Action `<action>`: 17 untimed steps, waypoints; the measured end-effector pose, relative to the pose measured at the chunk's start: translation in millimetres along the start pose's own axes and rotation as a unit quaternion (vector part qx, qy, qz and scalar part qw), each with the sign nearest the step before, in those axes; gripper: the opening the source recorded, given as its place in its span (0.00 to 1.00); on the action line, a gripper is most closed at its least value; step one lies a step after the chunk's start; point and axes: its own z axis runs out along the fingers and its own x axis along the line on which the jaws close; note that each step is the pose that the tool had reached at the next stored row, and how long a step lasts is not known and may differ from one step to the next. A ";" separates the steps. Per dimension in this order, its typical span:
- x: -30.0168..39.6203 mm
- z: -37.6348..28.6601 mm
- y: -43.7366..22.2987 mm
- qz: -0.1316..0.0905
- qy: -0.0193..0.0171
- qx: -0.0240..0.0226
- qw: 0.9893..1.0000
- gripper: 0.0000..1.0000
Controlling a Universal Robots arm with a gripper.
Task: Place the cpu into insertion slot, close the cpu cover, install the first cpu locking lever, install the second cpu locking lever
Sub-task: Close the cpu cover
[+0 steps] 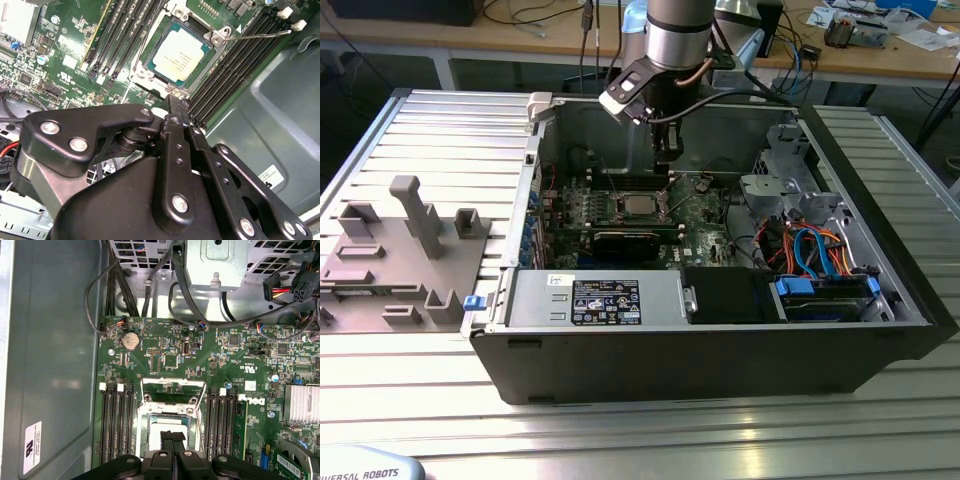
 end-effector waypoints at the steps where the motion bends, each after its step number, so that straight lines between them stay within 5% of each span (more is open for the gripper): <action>1: 0.0 0.1 0.0 0.000 0.000 0.000 1.000 0.11; 17: -0.3 0.8 6.0 0.000 0.000 0.000 1.000 0.11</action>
